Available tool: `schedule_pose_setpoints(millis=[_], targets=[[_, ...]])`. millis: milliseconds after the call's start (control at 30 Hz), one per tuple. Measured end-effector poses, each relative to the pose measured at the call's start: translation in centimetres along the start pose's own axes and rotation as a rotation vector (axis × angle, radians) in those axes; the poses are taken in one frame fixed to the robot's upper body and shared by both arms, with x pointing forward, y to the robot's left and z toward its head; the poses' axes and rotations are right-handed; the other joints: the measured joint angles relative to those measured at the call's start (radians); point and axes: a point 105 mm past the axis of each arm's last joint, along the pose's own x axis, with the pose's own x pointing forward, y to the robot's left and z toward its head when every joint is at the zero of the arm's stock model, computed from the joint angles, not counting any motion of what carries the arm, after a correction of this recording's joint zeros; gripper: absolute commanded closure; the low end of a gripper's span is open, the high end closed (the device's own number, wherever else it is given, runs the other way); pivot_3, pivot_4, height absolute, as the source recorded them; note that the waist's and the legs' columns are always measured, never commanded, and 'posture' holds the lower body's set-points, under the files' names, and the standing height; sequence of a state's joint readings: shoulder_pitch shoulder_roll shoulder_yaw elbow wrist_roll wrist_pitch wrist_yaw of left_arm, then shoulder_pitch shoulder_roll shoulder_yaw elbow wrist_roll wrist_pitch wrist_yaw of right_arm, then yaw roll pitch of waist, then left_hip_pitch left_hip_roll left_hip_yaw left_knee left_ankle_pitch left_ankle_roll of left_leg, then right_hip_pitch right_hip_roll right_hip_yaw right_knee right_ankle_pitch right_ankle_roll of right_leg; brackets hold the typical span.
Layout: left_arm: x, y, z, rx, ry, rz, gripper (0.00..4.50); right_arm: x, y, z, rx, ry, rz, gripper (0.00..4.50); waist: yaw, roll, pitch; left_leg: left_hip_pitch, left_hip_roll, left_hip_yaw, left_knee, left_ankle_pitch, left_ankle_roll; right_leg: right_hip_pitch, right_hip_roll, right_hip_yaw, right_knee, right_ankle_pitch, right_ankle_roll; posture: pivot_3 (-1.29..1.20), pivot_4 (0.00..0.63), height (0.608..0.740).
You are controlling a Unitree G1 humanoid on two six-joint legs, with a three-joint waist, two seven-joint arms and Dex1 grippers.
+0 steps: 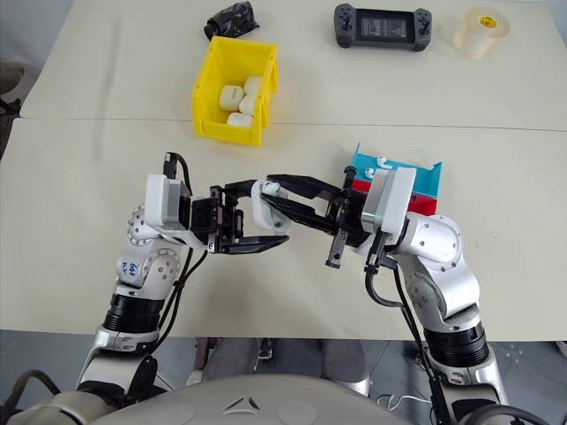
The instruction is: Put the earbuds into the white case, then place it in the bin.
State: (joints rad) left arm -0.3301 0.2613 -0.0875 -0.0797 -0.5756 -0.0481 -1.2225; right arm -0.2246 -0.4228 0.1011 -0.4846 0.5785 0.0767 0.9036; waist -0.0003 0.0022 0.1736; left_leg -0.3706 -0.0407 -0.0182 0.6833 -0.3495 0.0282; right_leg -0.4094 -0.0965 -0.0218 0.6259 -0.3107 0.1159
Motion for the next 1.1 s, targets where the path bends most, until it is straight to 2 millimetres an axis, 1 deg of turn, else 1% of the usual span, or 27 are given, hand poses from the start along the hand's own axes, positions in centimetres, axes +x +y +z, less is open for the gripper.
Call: schedule_pose_setpoints(millis=[200,467,633,700,733,833,933,967,1033,1067,1100], targets=[[0.0,0.1,0.0,0.001,0.0,0.007,1.64,0.0,0.0,-0.2,0.015,0.013,0.003,4.08,0.0,0.0,0.0,0.0,0.0,0.0,0.0,0.0,0.0,0.0,0.0,0.0,0.0,0.0,0.0,0.0,0.15,0.74],[0.2,0.0,-0.4,-0.001,0.016,0.001,1.64,-1.0,0.2,-0.6,0.046,0.037,0.008,4.08,0.0,0.0,0.0,0.0,0.0,0.0,0.0,0.0,0.0,0.0,0.0,0.0,0.0,0.0,0.0,0.0,0.15,0.74],[0.3,-0.1,-0.5,-0.007,0.018,0.001,1.64,-1.2,0.1,-0.7,0.064,0.047,0.008,4.08,0.0,0.0,0.0,0.0,0.0,0.0,0.0,0.0,0.0,0.0,0.0,0.0,0.0,0.0,0.0,0.0,0.15,0.74],[0.3,-0.1,-0.6,-0.008,0.017,-0.002,1.64,-1.3,0.1,-0.8,0.11,0.05,0.011,3.34,0.0,0.0,0.0,0.0,0.0,0.0,0.0,0.0,0.0,0.0,0.0,0.0,0.0,0.0,0.0,0.0,0.15,0.74],[0.3,0.0,-0.5,-0.005,0.016,0.002,1.64,-1.4,0.1,-0.8,0.117,0.052,0.01,3.14,0.0,0.0,0.0,0.0,0.0,0.0,0.0,0.0,0.0,0.0,0.0,0.0,0.0,0.0,0.0,0.0,0.15,0.74],[0.1,0.1,-0.3,0.014,0.014,0.008,1.64,-1.8,-0.1,-0.9,0.135,0.064,0.001,2.22,0.001,0.0,0.0,0.0,0.0,0.0,0.0,0.0,0.0,0.0,0.0,0.0,0.0,0.0,0.0,0.0,0.15,0.74],[-0.2,0.4,-0.1,0.028,0.01,0.032,1.64,-1.8,0.3,-1.0,0.151,0.066,0.022,1.2,0.001,0.0,0.0,0.0,0.0,0.0,0.0,0.0,0.0,0.0,0.0,0.0,0.0,0.0,0.0,0.0,0.15,0.74],[-0.1,0.5,0.2,0.036,-0.006,0.035,1.64,-1.8,0.6,-1.5,0.168,0.087,0.031,0.84,0.001,0.0,0.0,0.0,0.0,0.0,0.0,0.0,0.0,0.0,0.0,0.0,0.0,0.0,0.0,0.0,0.15,0.74],[-0.1,0.6,0.2,0.037,-0.011,0.045,1.64,-1.8,0.6,-1.5,0.167,0.084,0.033,0.21,0.001,0.0,0.0,0.0,0.0,0.0,0.0,0.0,0.0,0.0,0.0,0.0,0.0,0.0,0.0,0.0,0.15,0.74],[0.0,0.7,0.3,0.041,-0.015,0.047,1.64,-1.8,0.6,-1.6,0.158,0.093,0.032,0.02,0.002,0.0,0.0,0.0,0.0,0.0,0.0,0.0,0.0,0.0,0.0,0.0,0.0,0.0,0.0,0.0,0.15,0.74],[0.0,0.7,0.4,0.044,-0.017,0.045,1.64,-1.8,0.5,-1.7,0.155,0.1,0.028,0.02,0.002,0.0,0.0,0.0,0.0,0.0,0.0,0.0,0.0,0.0,0.0,0.0,0.0,0.0,0.0,0.0,0.15,0.74]])
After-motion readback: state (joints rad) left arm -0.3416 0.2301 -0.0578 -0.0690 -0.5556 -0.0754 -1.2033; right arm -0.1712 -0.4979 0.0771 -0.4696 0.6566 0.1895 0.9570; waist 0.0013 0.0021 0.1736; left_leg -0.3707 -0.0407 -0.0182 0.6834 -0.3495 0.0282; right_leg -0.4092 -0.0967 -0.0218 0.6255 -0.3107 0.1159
